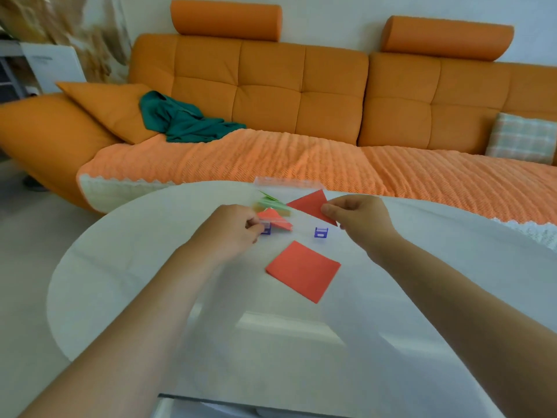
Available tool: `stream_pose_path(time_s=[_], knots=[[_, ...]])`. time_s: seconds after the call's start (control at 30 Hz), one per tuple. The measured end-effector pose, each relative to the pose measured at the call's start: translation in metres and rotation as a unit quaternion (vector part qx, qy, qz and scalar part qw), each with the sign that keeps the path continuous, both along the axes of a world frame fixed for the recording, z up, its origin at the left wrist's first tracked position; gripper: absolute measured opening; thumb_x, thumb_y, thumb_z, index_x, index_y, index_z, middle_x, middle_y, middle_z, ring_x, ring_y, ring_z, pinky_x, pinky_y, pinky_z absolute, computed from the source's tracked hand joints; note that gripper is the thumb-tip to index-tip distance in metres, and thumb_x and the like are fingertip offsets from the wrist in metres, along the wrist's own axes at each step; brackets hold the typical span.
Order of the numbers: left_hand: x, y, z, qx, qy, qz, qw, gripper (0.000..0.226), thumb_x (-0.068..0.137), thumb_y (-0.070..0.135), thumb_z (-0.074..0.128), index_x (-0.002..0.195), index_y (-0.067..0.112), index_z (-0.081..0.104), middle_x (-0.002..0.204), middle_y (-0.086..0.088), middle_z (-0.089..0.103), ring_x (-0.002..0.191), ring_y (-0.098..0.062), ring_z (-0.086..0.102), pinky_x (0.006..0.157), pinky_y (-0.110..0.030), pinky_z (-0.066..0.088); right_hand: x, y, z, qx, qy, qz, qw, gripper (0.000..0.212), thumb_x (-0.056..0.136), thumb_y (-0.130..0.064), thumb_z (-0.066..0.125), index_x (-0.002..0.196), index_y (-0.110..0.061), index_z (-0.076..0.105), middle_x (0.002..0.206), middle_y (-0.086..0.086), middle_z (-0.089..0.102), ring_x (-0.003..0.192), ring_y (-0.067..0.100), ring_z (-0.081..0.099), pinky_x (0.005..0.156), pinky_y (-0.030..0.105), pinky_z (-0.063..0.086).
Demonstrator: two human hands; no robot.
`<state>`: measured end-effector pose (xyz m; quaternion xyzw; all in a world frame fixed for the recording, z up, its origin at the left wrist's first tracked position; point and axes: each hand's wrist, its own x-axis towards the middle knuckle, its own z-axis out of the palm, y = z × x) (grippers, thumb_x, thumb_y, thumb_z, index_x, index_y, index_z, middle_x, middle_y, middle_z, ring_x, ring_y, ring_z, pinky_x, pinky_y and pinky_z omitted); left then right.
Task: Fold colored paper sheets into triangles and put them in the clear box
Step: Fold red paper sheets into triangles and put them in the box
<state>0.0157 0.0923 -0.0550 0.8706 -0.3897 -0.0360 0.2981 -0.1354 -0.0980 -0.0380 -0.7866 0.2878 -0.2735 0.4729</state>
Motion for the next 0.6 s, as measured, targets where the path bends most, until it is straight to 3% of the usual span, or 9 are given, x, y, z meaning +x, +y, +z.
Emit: stream_pose_path(time_s=[0.13,0.33,0.47,0.6], knots=[[0.018,-0.006,-0.011,-0.052,-0.038,0.043,0.997,0.010,0.095,0.020,0.057,0.101,0.015,0.063,0.102,0.000,0.063,0.096,-0.020,0.060,0.083,-0.034,0.048,0.057,-0.008,0.001,-0.031,0.036,0.019,0.999,0.009,0.089,-0.023,0.075,0.092,-0.015,0.078,0.070,-0.007,0.067,0.055,0.003,0.054,0.045,0.013,0.041],[0.029,-0.007,-0.026,-0.027,-0.023,0.016,0.999,0.048,0.099,0.027,0.054,0.144,0.021,0.040,0.144,-0.006,0.040,0.134,-0.026,0.039,0.110,-0.040,0.037,0.109,-0.012,-0.013,-0.063,0.151,0.077,0.984,0.016,0.091,-0.024,0.073,0.096,-0.010,0.078,0.066,-0.005,0.063,0.054,0.009,0.051,0.049,0.019,0.041],[0.031,-0.009,-0.034,-0.011,0.000,-0.013,1.000,0.052,0.098,0.028,0.052,0.148,0.032,0.038,0.146,-0.005,0.036,0.137,-0.025,0.038,0.109,-0.042,0.039,0.119,-0.011,-0.021,-0.087,0.185,0.101,0.974,0.016,0.089,-0.025,0.074,0.096,-0.011,0.079,0.070,-0.005,0.066,0.058,0.005,0.054,0.054,0.017,0.042],[0.030,-0.011,-0.038,0.024,0.004,-0.021,0.999,0.049,0.099,0.029,0.051,0.147,0.035,0.043,0.151,-0.005,0.032,0.141,-0.024,0.032,0.110,-0.042,0.039,0.120,-0.008,-0.023,-0.123,0.223,0.114,0.960,0.018,0.088,-0.030,0.076,0.098,-0.014,0.079,0.084,-0.001,0.072,0.072,0.009,0.061,0.069,0.024,0.050]])
